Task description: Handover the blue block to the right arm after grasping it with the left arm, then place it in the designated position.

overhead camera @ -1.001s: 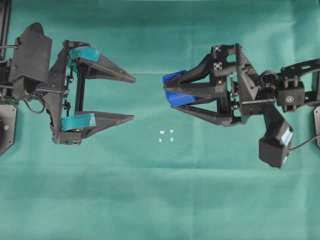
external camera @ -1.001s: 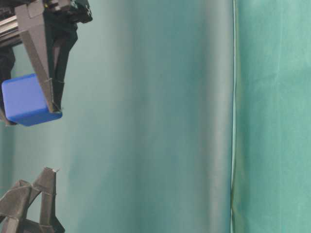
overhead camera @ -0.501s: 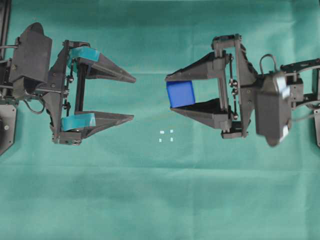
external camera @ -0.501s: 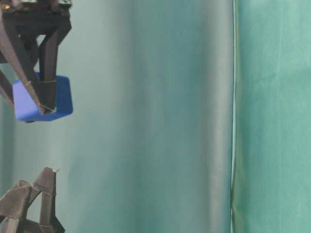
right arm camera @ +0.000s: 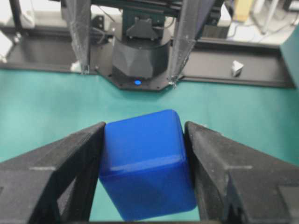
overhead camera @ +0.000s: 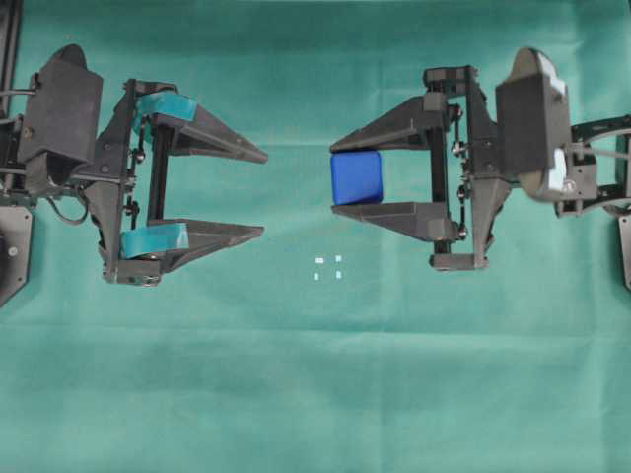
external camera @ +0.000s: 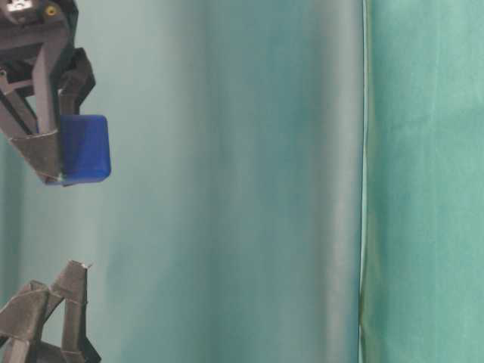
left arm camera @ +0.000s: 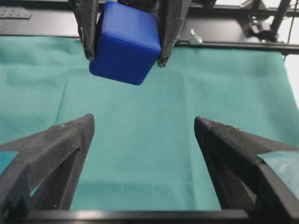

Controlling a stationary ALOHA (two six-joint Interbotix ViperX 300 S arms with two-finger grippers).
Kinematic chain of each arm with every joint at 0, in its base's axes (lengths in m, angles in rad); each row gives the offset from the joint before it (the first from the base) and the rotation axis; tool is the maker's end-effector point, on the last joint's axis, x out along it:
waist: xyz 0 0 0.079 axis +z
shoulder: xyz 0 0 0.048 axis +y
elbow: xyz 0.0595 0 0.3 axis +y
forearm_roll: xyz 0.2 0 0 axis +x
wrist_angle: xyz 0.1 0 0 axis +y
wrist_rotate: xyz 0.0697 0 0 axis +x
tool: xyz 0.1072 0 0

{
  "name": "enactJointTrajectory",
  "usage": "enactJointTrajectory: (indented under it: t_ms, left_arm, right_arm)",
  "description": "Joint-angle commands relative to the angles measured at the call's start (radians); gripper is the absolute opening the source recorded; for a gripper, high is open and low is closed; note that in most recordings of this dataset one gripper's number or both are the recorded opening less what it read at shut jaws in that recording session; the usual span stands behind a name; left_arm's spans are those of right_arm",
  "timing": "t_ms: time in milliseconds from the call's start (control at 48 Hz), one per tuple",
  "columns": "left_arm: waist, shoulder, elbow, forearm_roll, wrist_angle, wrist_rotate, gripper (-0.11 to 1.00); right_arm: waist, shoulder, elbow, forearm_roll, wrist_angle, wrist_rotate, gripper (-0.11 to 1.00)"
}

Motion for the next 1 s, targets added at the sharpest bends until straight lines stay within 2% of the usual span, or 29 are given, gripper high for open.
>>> enactJointTrajectory:
  t_ms: [0, 980]
  left_arm:
    - [0.003, -0.006, -0.020, -0.002, -0.005, 0.002, 0.99]
    - [0.003, -0.006, -0.020, -0.002, -0.005, 0.002, 0.99]
  right_arm:
    - [0.003, -0.015, -0.017, 0.003, 0.000, 0.040, 0.57]
    - [0.003, -0.020, -0.017, 0.000, 0.014, 0.055, 0.57]
